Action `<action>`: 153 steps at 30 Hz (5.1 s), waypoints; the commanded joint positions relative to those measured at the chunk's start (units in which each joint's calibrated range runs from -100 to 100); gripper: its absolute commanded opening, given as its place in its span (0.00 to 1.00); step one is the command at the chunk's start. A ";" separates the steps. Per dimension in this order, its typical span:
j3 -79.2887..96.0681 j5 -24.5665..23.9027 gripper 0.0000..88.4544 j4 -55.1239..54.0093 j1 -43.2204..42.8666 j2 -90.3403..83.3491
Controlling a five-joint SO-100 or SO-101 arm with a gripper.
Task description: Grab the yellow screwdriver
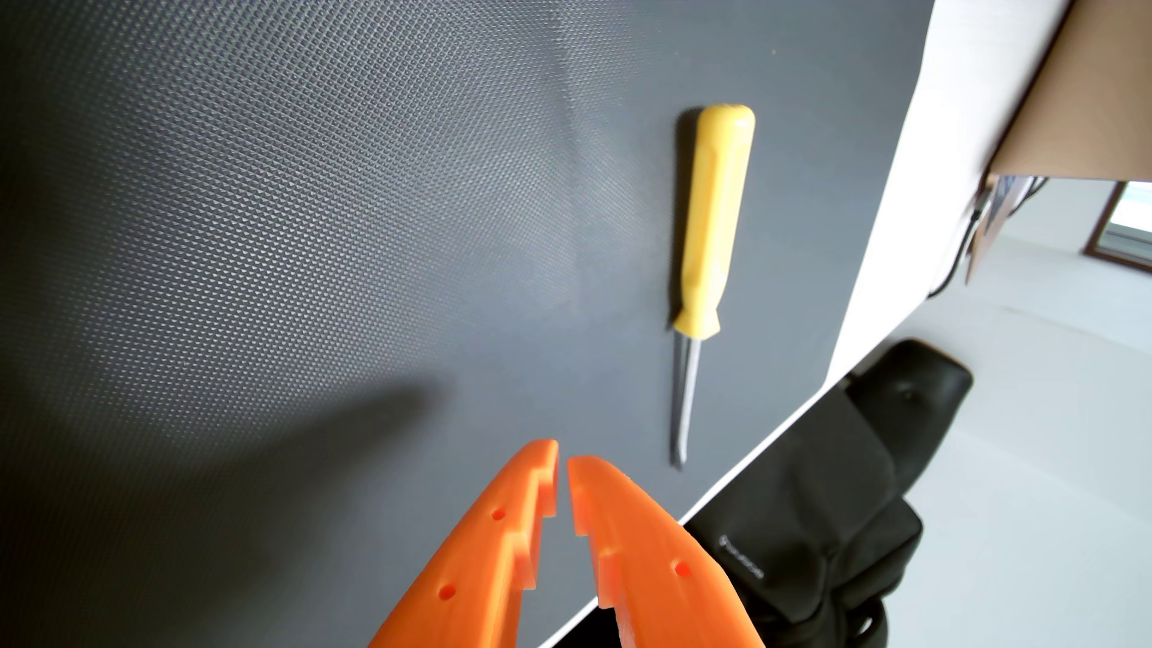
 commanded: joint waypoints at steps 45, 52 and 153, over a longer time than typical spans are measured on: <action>-9.07 0.05 0.02 -2.49 0.53 1.70; -12.58 0.26 0.02 -2.49 0.61 8.07; -51.40 3.14 0.23 -24.65 -0.22 87.73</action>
